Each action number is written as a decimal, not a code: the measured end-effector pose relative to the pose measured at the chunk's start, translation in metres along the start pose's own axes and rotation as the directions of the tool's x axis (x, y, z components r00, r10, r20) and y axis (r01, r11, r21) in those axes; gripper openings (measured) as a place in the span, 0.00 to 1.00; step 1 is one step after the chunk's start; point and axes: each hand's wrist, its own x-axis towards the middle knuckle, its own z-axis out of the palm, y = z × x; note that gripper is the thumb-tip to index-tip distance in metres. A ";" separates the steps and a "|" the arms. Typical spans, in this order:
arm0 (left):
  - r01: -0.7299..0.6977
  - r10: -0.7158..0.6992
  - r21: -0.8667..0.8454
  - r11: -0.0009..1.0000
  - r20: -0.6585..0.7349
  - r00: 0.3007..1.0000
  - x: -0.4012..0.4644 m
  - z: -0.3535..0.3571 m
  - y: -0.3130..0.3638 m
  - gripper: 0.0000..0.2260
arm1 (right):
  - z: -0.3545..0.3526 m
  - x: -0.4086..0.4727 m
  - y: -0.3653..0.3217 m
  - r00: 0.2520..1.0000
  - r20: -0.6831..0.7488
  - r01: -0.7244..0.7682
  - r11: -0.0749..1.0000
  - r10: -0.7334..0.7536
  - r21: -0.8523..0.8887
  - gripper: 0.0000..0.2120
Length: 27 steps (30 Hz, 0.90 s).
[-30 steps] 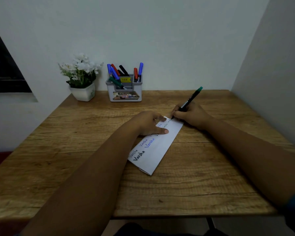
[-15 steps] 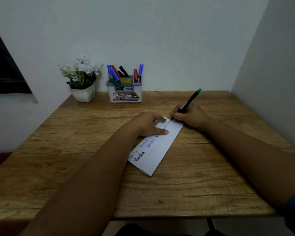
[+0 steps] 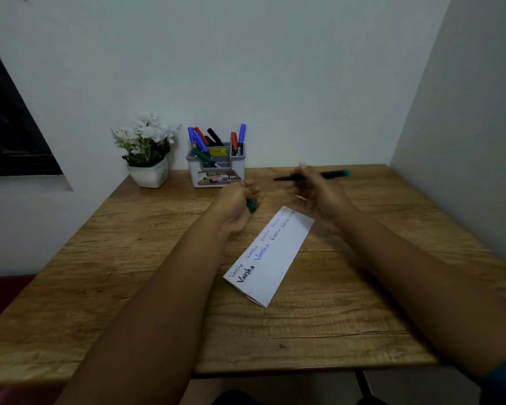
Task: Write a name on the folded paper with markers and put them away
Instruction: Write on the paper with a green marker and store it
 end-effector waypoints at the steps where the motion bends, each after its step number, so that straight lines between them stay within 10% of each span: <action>1: 0.007 -0.002 -0.133 0.991 0.035 0.999 -0.001 0.000 0.000 0.15 | 0.005 -0.003 -0.002 0.998 0.053 -0.048 0.992 0.041 0.120 0.15; 10: -0.026 -0.040 -0.632 0.774 -0.090 0.995 0.005 -0.011 0.003 0.15 | 0.028 -0.023 0.017 0.978 0.059 0.206 0.971 -0.200 -0.119 0.09; 27: -0.112 0.008 -0.501 0.858 -0.205 0.979 -0.002 0.000 0.000 0.16 | 0.026 -0.022 0.027 0.895 0.215 0.446 0.781 -0.391 -0.437 0.08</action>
